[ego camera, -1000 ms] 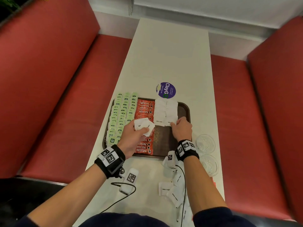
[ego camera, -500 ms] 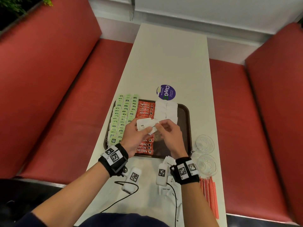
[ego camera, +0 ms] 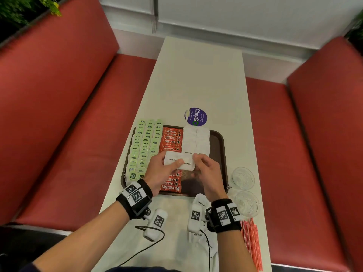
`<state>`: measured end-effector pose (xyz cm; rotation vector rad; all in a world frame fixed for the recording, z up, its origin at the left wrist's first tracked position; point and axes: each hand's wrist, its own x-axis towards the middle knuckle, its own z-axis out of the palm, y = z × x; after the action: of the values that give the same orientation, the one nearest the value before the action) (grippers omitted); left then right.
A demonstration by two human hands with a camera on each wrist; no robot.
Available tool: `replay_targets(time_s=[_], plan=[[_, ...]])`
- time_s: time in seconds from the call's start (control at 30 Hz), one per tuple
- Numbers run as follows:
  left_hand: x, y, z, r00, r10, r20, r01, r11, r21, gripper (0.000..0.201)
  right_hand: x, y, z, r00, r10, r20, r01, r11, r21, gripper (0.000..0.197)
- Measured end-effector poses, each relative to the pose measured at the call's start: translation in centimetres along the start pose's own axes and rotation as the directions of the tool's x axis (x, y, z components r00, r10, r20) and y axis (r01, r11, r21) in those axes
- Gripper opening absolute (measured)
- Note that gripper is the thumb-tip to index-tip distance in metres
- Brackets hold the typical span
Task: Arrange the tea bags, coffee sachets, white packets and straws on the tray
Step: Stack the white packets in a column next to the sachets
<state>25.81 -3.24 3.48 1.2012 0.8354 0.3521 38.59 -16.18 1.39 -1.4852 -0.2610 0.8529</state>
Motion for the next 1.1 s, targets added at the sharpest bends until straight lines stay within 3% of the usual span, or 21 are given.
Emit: replay_targets(time_s=[0.23,0.33,0.4,0.47,0.57,0.73,0.9,1.1], plan=[[0.4,-0.4,0.0,0.998,-0.01,-0.054,0.008,0.999,-0.036,0.025,-0.4,0.1,-0.4,0.999,0.006,0.044,-0.005,0.999,-0.033,0.033],[0.6,-0.5,-0.3,0.993,-0.062,-0.101,0.05,0.991,-0.123,0.015,0.8,0.4,-0.9,0.99,-0.018,-0.138,0.008,0.997,-0.072,0.032],[0.7,-0.7,-0.9,0.988,-0.092,-0.122,0.073,0.986,-0.147,0.015,2.5,1.3,-1.6,0.946,-0.057,-0.319,-0.01,0.979,-0.203,0.029],[0.7,-1.1,-1.7,0.986,-0.105,-0.133,0.085,0.986,-0.146,0.016,4.1,2.1,-1.8,0.914,-0.097,-0.395,-0.045,0.941,-0.335,0.03],[0.6,-1.6,-2.7,0.982,-0.105,-0.155,0.087,0.989,-0.12,0.024,5.5,2.8,-1.5,0.922,-0.108,-0.372,-0.073,0.895,-0.439,0.031],[0.4,-1.6,-3.6,0.981,-0.058,-0.186,0.06,0.998,0.004,0.016,6.9,3.7,-0.4,0.93,-0.102,-0.353,-0.101,0.852,-0.513,0.03],[0.3,-0.9,-3.5,0.987,-0.046,-0.153,0.045,0.999,-0.012,0.028,7.2,3.7,0.4,0.943,-0.111,-0.314,-0.099,0.808,-0.581,0.026],[1.1,-0.5,-2.6,0.995,-0.032,-0.097,0.028,0.999,-0.036,0.026,6.0,2.9,1.1,0.915,-0.297,-0.273,0.006,0.685,-0.728,0.025]])
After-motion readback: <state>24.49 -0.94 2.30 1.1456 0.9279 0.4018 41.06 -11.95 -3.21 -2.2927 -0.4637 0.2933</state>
